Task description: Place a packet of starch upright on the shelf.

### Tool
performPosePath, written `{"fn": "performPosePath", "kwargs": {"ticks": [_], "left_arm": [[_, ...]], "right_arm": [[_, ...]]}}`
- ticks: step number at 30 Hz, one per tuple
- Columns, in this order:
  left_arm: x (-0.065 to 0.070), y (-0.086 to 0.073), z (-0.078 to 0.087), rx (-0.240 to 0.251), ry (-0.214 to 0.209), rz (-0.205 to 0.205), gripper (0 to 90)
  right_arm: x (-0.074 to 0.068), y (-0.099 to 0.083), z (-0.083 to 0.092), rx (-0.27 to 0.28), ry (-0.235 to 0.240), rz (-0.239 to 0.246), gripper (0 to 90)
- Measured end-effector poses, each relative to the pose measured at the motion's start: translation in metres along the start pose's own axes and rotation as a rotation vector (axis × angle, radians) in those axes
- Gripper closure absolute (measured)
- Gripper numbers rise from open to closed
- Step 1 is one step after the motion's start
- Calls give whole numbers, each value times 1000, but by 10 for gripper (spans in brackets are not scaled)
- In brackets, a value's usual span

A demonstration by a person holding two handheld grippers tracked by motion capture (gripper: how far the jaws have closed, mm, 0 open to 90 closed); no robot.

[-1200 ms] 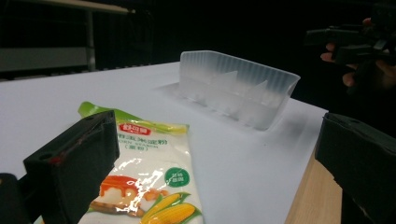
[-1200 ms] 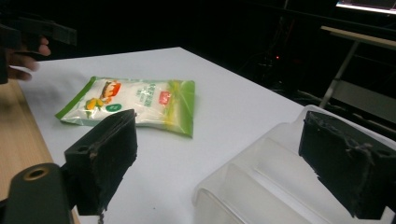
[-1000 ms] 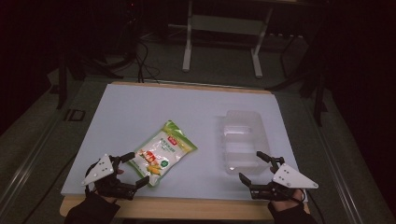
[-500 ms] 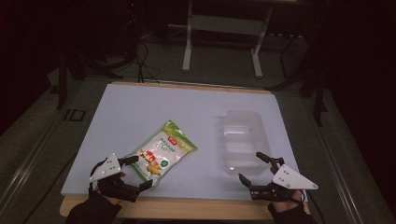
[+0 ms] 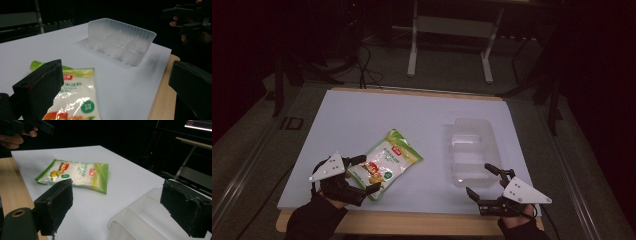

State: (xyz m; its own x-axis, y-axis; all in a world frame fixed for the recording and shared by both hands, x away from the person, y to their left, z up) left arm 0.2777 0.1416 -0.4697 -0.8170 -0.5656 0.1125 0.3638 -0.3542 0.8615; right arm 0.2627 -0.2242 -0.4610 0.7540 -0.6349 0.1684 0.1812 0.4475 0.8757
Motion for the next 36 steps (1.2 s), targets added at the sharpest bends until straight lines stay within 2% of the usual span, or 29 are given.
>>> {"fn": "performPosePath", "kwargs": {"ticks": [5,7,9,13,17,20,22,23,24,25,26,27,31,36], "left_arm": [[-6,13,-6,-15,-4,-11,3],[-10,18,-8,-16,13,-22,3],[-15,22,-10,-22,28,-11,3],[-20,27,-14,-42,17,-13,3],[-25,35,-26,-84,5,-25,3],[-28,38,-31,-92,-6,-23,3],[-31,40,-36,-99,6,-23,3],[-34,41,-38,-106,36,-22,3],[-36,41,-42,-113,38,-21,3],[-41,39,-52,-166,60,-37,3],[-41,39,-52,-166,60,-37,3],[-48,39,-58,-185,50,-21,3],[-58,42,-69,-206,39,0,4],[-68,44,-81,-235,47,-10,6]], "right_arm": [[0,0,1,2,6,-19,108],[1,1,0,1,25,-47,108],[1,1,1,5,22,-60,108],[2,1,1,2,0,-40,108],[0,1,-1,-4,-2,-31,108],[0,1,-1,-3,0,-27,108],[-1,1,-1,-3,3,-24,108],[-1,1,-2,-4,5,-23,108],[-1,1,-2,-7,6,-24,108],[-2,0,-3,-9,10,-26,108],[-2,0,-3,-11,15,-27,108],[-2,0,-4,-14,18,-28,108],[-3,0,-4,-15,20,-23,108],[-3,-1,-5,-13,23,-26,108]]}}
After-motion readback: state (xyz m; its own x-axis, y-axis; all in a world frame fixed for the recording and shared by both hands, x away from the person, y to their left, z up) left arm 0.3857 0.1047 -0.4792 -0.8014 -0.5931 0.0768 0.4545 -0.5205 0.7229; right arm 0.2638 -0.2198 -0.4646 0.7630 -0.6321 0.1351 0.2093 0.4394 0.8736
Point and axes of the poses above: each handheld gripper's, and its own axes: z roughly backward along the jaws, y roughly out of its top, x roughly to its right, the point moved 6 cm from there along -z, roughly forward along the jaws, and after that the axes turned 13 degrees about -x, right-handed, at the moved point
